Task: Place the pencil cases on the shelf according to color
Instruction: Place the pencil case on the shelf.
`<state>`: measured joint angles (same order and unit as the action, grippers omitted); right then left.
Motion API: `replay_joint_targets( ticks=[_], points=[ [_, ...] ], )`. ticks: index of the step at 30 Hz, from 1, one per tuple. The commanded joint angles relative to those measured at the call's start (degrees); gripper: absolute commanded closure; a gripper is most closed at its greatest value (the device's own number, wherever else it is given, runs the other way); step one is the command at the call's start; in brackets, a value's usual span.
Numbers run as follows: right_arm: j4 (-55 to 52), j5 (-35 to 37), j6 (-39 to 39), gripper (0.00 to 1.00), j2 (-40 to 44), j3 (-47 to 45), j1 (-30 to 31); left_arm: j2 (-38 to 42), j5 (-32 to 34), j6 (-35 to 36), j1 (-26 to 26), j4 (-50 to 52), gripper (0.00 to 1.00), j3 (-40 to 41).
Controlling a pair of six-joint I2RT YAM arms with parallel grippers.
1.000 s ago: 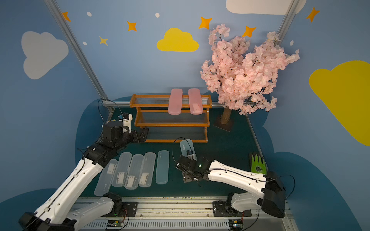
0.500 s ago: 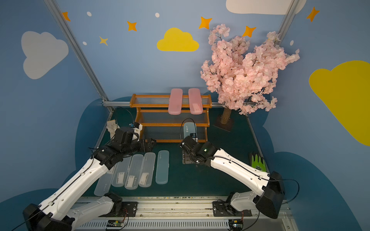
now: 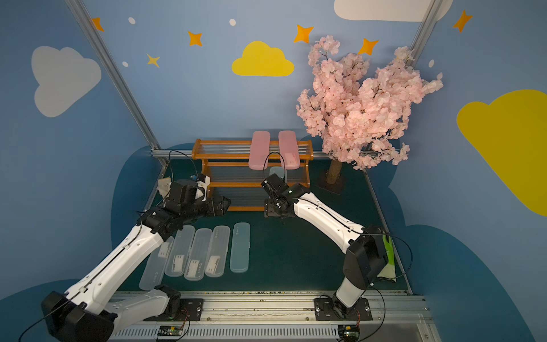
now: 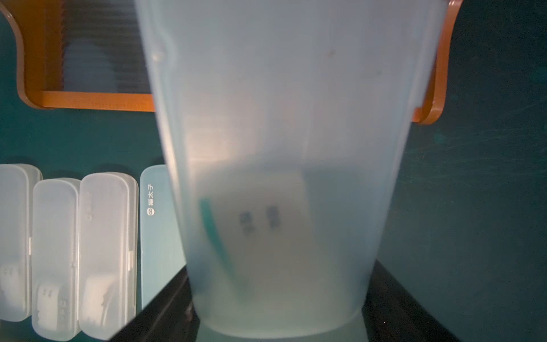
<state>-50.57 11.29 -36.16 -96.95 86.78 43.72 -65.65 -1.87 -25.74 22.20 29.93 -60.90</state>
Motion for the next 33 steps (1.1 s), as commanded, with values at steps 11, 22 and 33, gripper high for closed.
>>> replay_joint_targets(
  ticks=[11,22,33],
  points=[
    [-2.24,-1.85,1.18,0.24,-7.56,11.65,-2.56,-2.59,-3.64,1.87,-1.62,-1.37,0.0,-0.82],
    [-2.78,-5.57,0.56,0.09,-9.8,14.8,-3.9,-2.02,-6.26,1.56,-2.41,-1.92,0.0,1.49],
    [-3.36,-10.27,-1.55,0.06,-4.96,11.13,-3.39,2.12,-4.2,0.7,-3.36,-1.83,0.0,4.11]
  ],
)
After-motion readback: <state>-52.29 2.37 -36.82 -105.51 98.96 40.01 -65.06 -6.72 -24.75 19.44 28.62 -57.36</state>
